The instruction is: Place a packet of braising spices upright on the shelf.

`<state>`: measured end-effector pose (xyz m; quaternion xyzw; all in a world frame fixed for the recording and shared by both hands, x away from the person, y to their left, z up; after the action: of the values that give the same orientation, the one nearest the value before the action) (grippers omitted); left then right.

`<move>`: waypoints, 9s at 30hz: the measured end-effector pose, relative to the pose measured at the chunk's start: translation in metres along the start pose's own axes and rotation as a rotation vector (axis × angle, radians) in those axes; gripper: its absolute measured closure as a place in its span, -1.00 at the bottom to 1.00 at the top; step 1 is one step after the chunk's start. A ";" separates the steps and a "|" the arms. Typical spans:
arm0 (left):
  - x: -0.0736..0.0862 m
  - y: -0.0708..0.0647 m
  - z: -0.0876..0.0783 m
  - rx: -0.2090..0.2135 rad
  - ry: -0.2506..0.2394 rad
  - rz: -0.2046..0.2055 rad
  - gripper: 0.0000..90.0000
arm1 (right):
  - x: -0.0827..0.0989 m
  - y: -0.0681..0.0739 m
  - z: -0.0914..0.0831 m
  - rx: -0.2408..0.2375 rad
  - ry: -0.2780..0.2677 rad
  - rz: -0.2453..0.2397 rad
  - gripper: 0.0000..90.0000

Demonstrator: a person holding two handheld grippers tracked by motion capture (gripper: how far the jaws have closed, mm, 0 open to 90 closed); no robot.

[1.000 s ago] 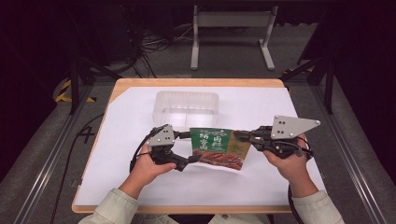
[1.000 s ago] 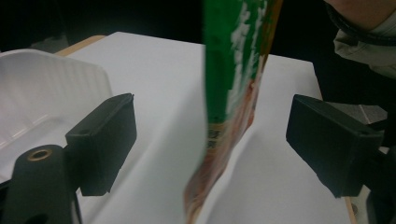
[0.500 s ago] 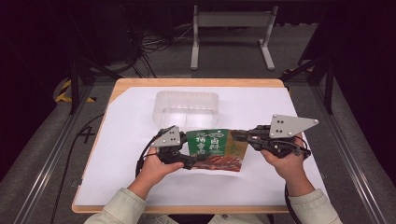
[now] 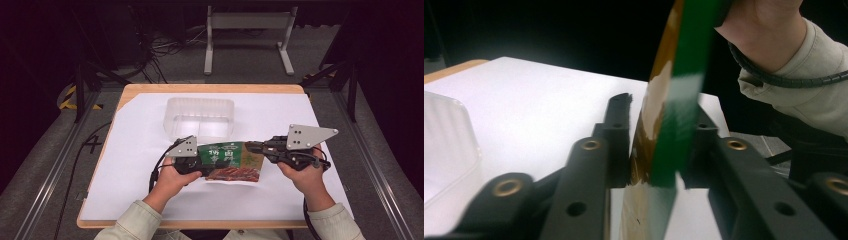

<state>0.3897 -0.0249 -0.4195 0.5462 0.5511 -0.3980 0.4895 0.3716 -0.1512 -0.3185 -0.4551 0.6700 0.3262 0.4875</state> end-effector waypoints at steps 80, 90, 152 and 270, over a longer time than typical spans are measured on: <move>-0.077 0.143 -0.052 -0.618 -0.019 -0.183 0.99 | 0.108 -0.088 -0.039 0.209 0.129 0.389 0.27; -0.068 0.155 -0.039 -0.687 -0.012 -0.168 0.99 | 0.105 -0.092 -0.049 0.203 0.094 0.390 0.29; -0.006 0.160 -0.003 -0.696 -0.003 -0.280 0.98 | 0.106 -0.084 -0.055 0.150 0.076 0.371 0.31; 0.059 0.039 -0.171 -0.488 0.174 -0.150 -0.77 | 0.118 -0.098 -0.041 0.204 0.052 0.359 0.09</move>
<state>0.4149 0.1578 -0.4382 0.4019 0.7095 -0.2404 0.5266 0.4349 -0.2587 -0.4167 -0.2851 0.7822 0.3265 0.4475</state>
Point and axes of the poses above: each handheld gripper's, and its own axes: z roughly forward along the jaws, x roughly out of its underside, y roughly to its left, the point moved 9 cm from there along z, roughly forward along the jaws, and after that the axes turned 12 degrees about z, right-handed, at the moved point
